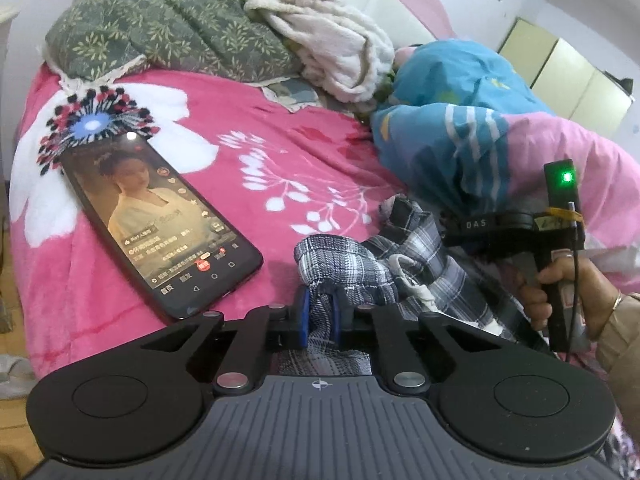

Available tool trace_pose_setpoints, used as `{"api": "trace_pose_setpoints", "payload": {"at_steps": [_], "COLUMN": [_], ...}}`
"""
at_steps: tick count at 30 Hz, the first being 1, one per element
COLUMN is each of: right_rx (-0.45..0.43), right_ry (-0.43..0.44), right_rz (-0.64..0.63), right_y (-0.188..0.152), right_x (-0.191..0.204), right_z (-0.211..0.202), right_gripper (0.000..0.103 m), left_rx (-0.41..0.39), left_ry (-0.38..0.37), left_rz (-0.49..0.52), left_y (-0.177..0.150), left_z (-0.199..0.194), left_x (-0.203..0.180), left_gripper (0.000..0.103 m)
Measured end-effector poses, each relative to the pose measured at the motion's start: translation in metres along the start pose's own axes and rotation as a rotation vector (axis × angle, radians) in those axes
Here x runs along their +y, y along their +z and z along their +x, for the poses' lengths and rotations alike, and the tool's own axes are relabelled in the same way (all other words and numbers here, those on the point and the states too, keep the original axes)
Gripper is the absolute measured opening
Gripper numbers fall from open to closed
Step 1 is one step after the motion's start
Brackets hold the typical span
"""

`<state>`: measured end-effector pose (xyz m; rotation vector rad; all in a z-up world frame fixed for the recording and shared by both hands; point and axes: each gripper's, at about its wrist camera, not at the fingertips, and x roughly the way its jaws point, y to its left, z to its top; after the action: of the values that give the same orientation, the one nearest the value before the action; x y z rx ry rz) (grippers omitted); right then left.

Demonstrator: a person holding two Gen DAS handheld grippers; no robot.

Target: Fold clothes

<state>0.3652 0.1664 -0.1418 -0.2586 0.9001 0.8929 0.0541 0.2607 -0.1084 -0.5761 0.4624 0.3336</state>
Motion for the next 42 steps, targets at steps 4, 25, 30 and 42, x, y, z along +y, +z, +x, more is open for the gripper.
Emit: {"api": "trace_pose_setpoints", "payload": {"at_steps": [4,25,30,42], "right_rx": [0.0,-0.194,-0.233,-0.021], "right_ry": [-0.007,-0.498,-0.444,-0.081], "right_rz": [-0.091,-0.33,-0.214,-0.238], "right_y": [-0.011,-0.034,-0.024,-0.02], "right_x": [0.019,0.049,0.05,0.128], "right_z": [-0.008,0.005,-0.045,-0.049], "right_gripper": [0.016,0.038,0.042,0.038], "left_rx": [-0.024,-0.058,-0.03,-0.016], "left_ry": [0.002,0.049,0.025,-0.046], "left_rz": [0.013,0.099,0.02,-0.026], "left_y": [-0.002,-0.008,-0.004,-0.002], "left_z": [-0.002,-0.009,-0.008,-0.014], "left_x": [-0.003,-0.013,-0.006,-0.002], "left_gripper": [0.009,0.006,0.008,0.009]}}
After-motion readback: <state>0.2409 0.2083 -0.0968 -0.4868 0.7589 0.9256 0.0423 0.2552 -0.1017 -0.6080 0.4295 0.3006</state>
